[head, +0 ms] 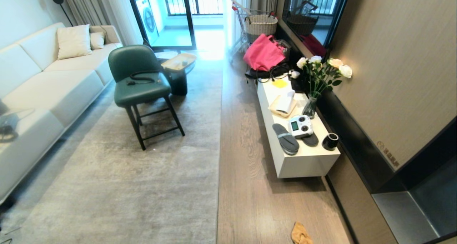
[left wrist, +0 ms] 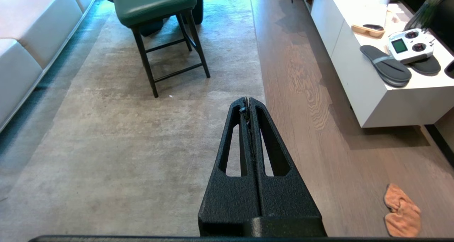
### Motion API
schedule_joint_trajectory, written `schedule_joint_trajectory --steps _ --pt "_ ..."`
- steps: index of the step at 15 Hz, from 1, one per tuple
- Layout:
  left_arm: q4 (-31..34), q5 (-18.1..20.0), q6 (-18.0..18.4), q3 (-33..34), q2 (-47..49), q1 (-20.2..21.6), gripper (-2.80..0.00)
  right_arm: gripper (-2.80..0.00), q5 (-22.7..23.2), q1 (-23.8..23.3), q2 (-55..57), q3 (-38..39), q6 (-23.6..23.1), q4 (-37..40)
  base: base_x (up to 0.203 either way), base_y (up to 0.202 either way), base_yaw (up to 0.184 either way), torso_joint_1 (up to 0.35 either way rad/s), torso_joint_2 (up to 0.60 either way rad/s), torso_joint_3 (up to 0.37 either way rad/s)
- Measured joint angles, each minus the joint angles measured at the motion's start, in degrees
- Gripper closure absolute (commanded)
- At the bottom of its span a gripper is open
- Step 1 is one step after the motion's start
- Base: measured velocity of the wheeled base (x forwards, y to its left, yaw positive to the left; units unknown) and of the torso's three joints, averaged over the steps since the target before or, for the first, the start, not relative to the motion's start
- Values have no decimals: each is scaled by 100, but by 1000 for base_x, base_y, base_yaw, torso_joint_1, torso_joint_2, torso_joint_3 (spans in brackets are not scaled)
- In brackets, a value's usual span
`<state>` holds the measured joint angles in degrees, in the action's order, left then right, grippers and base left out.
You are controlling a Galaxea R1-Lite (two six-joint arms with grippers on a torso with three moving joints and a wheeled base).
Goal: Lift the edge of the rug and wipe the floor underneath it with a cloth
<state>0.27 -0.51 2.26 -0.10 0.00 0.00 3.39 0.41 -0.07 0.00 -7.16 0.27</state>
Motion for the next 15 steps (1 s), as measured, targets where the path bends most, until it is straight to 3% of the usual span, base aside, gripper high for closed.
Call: schedule_joint_trajectory --steps 15 --pt "-2 0 -1 0 0 0 0 0 2 0 0 0 22 -2 0 0 0 0 0 0"
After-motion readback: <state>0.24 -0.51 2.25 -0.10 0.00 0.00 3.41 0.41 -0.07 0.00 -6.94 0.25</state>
